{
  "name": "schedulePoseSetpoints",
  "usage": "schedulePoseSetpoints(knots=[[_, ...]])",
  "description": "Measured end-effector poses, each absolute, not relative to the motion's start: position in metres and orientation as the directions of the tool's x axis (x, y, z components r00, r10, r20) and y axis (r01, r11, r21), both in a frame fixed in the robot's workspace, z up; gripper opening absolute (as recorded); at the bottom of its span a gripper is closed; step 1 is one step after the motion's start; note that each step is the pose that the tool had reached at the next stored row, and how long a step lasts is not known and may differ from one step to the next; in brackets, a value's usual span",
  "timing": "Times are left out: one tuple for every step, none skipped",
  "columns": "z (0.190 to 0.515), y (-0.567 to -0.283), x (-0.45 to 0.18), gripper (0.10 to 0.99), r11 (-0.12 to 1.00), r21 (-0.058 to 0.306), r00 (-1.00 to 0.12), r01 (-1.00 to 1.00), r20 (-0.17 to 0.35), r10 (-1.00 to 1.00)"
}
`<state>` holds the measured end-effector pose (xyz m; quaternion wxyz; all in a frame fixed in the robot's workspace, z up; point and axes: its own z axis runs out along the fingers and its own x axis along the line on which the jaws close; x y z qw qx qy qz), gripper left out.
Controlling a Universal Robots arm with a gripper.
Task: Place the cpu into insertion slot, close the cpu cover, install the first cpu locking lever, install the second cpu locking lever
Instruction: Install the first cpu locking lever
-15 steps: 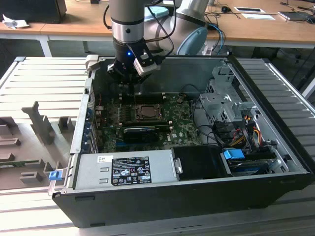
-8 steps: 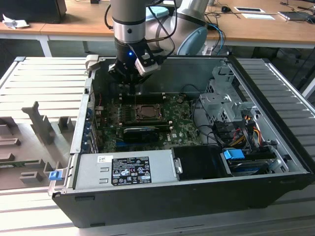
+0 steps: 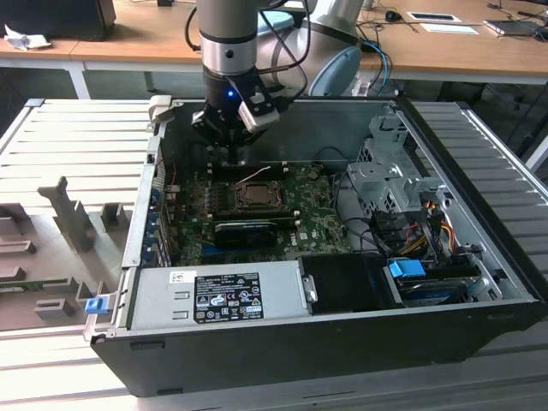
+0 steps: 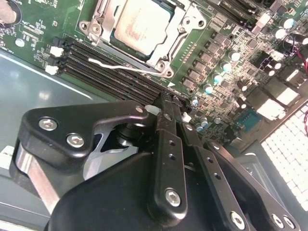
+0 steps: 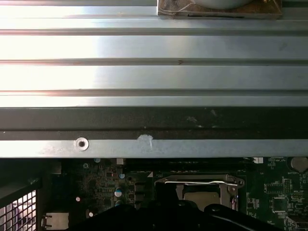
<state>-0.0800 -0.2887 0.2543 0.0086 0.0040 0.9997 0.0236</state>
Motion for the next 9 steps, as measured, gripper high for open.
schedulePoseSetpoints(knots=[[0.2543,-0.2887,-0.0793,0.106,0.999,0.047,-1.000,0.008,-0.017,0.008],[0.2541,-0.2886,-0.0781,0.106,0.999,0.047,-1.000,0.008,-0.017,0.009],[0.2540,-0.2886,-0.0772,0.106,0.999,0.047,-1.000,0.008,-0.017,0.009],[0.2539,-0.2886,-0.0760,0.106,0.999,0.047,-1.000,0.008,-0.017,0.008],[0.2537,-0.2887,-0.0751,0.106,0.999,0.047,-1.000,0.008,-0.017,0.008],[0.2533,-0.2887,-0.0744,0.106,0.999,0.047,-1.000,0.008,-0.017,0.008],[0.2528,-0.2887,-0.0732,0.106,0.999,0.047,-1.000,0.008,-0.017,0.008],[0.2521,-0.2887,-0.0720,0.106,0.999,0.048,-1.000,0.008,-0.017,0.008],[0.2518,-0.2890,-0.0716,0.106,0.999,0.050,-1.000,0.008,-0.017,0.009]])
